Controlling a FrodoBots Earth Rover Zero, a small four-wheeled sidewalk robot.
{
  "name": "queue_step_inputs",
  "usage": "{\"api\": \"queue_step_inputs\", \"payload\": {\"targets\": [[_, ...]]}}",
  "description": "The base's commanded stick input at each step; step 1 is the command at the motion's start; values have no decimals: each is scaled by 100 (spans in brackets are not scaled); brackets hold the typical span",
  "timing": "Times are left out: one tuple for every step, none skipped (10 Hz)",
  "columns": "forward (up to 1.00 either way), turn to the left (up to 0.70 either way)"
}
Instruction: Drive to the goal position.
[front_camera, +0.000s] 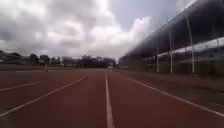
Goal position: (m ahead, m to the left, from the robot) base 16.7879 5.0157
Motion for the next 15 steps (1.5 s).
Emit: {"api": "queue_step_inputs", "payload": {"targets": [[70,0],[70,0],[70,0],[70,0],[70,0],[70,0],[70,0],[70,0],[70,0],[70,0],[70,0],[70,0],[70,0],[70,0],[70,0]]}}
